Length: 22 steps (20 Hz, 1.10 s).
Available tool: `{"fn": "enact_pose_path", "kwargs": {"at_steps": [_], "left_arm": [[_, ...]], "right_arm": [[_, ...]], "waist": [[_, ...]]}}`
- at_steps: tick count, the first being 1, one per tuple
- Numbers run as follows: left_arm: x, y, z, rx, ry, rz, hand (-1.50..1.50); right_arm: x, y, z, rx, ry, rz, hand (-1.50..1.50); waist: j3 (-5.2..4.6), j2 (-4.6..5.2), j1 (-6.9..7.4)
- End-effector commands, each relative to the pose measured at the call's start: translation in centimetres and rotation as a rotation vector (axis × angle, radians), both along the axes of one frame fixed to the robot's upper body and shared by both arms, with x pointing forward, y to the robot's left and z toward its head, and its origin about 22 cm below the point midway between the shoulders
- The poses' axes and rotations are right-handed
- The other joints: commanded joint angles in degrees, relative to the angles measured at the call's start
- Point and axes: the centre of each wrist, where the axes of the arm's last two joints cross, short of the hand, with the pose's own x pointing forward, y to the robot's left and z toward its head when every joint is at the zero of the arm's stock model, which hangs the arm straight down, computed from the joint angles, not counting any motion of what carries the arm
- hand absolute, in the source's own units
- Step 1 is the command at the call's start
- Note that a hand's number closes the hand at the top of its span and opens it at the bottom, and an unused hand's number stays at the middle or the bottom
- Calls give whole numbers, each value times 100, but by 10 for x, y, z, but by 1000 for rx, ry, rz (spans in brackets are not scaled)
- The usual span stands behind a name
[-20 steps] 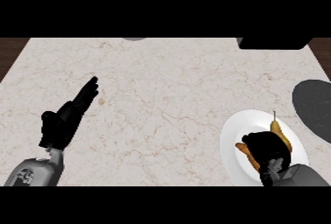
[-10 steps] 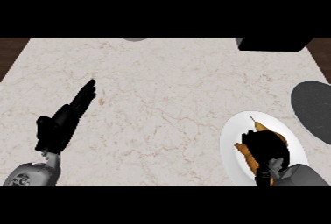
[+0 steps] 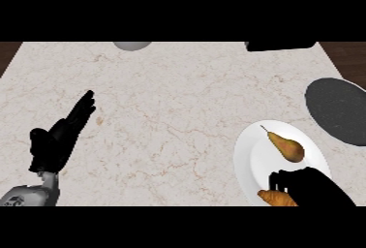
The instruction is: Pick the croissant from the plate and place it in the pan
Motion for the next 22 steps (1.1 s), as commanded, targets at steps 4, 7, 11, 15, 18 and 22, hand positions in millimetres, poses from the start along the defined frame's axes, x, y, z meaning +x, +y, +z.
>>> {"fn": "enact_pose_path", "kwargs": {"at_steps": [4, 7, 11, 15, 18, 22], "left_arm": [[-9, 10, 0, -9, 8, 28, 0], [-9, 6, -4, -3, 12, 45, 0], [-11, 1, -5, -16, 10, 22, 0], [-7, -2, 6, -9, 1, 17, 0], [11, -4, 15, 1, -16, -31, 0], [4, -14, 6, 5, -14, -69, 0]], "right_arm": [[-40, -25, 46, 237, -377, 74, 150], [-52, -31, 77, 315, -561, 87, 150], [-71, -52, 81, 411, -628, 12, 150], [-87, -80, 66, 459, -645, -94, 150], [-80, -117, 63, 499, -688, -166, 150], [-69, -153, 39, 654, -664, -283, 150]], "waist": [[17, -19, -128], [12, -15, -212], [10, 27, -84], [8, 42, -14], [-2, 115, 234], [0, 137, 418]]}}
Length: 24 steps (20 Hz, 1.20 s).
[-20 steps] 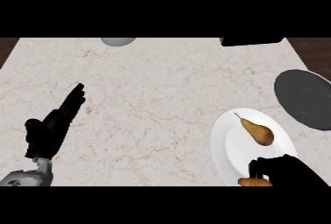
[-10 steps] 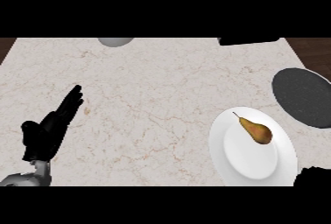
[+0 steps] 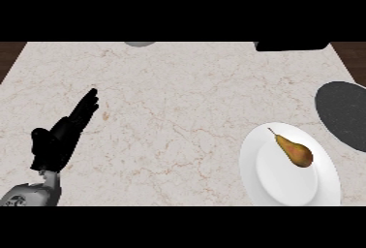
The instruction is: Pick the croissant from the plate and place it in the pan
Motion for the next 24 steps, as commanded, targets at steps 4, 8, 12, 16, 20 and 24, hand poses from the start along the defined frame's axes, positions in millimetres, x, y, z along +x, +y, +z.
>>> {"fn": "enact_pose_path", "kwargs": {"at_steps": [4, 8, 12, 16, 20, 24], "left_arm": [[3, -23, -10, 2, -19, -38, 0], [15, -25, 11, 8, -30, -56, 0], [5, -26, 8, -11, -26, -59, 0], [10, -10, 5, -15, -12, -62, 0], [22, -32, 24, 14, -29, -56, 0], [4, -34, -11, -14, -28, -66, 0]], "right_arm": [[19, -79, -10, 136, -37, -63, 150], [59, -79, -38, 65, -56, -120, 150], [105, -103, -41, 35, -70, -175, 150], [134, -129, -46, 38, -83, -190, 150], [169, -128, -51, 54, -102, -187, 150], [173, -151, -66, 49, -100, -195, 150]], "waist": [[-6, 43, 224], [-6, 54, 273], [-4, 63, 361], [-4, 65, 351], [-2, 65, 341], [-2, 69, 352]]}}
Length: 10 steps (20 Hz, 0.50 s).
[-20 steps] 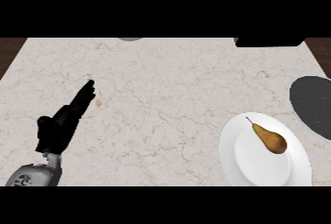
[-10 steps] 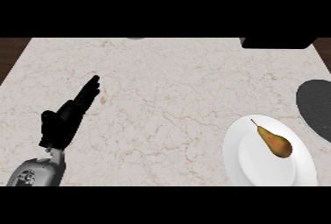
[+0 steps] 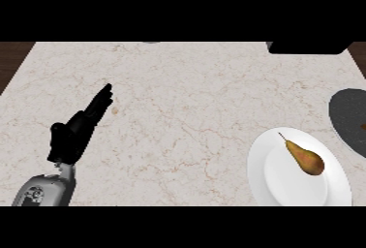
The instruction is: Pick the croissant from the plate and place it in the pan
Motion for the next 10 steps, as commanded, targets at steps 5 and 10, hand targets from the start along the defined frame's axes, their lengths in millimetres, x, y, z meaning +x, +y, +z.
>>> {"fn": "enact_pose_path", "kwargs": {"at_steps": [5, 10], "left_arm": [[-3, -4, -10, -6, 7, -4, 0], [-1, 0, -3, 12, -10, -34, 0]], "right_arm": [[37, -11, -6, -1, -15, -17, 150], [16, -21, -31, -17, 305, -193, -150]], "waist": [[6, 24, 75], [8, 87, 232]]}}
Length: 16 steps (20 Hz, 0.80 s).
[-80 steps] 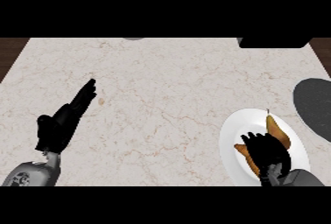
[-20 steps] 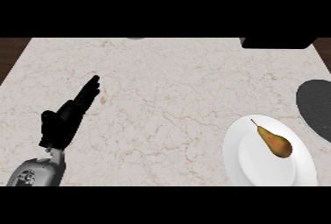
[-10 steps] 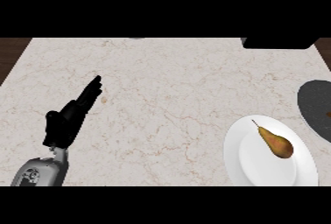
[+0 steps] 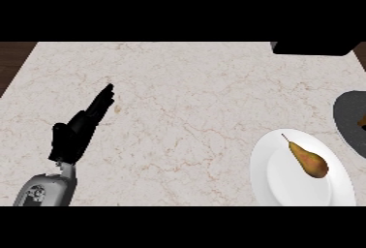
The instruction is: Pick the croissant from the plate and place it in the pan
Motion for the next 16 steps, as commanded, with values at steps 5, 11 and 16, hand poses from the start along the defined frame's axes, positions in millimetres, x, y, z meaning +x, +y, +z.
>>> {"fn": "enact_pose_path", "kwargs": {"at_steps": [5, 11, 16], "left_arm": [[1, -4, 5, -3, -7, -13, 0], [5, -4, 12, -1, -15, -38, 0], [2, 5, 12, -6, -5, -30, 0]], "right_arm": [[8, 0, -2, 65, 250, -14, -150], [33, 24, -3, 314, 103, 53, -150], [24, 10, 2, 547, -35, 82, -150]], "waist": [[21, 44, 110], [34, 66, 144], [43, 72, 142]]}}
